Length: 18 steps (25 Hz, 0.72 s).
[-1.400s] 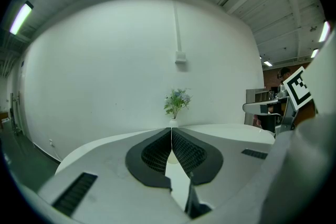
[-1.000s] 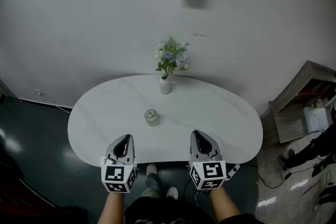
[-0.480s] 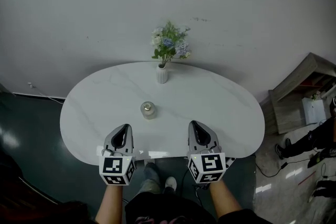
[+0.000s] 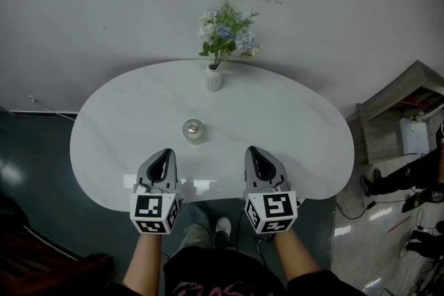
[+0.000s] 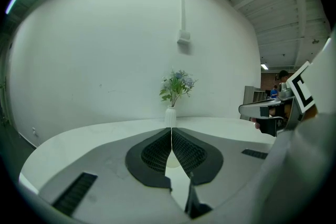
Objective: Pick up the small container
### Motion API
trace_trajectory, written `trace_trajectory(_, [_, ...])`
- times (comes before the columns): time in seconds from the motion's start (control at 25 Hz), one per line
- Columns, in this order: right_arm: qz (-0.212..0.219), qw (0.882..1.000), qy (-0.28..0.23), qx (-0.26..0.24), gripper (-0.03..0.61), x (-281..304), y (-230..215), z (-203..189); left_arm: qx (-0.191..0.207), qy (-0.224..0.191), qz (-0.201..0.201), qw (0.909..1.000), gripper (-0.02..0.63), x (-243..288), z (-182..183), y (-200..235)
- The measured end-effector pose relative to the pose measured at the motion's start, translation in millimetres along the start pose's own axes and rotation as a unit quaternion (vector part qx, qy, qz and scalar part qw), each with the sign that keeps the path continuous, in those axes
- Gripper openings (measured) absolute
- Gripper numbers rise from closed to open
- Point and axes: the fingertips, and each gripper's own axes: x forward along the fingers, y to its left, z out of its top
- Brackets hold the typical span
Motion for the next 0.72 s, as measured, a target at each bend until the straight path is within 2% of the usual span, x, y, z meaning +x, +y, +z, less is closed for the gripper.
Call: trace_trajectory(0.72, [0.004, 0.999, 0.032, 0.007, 0.066, 36.6, 1.5, -30.8, -0.019, 0.029, -0.011, 0.9993, 0.012, 38.8, -34.0, 10.0])
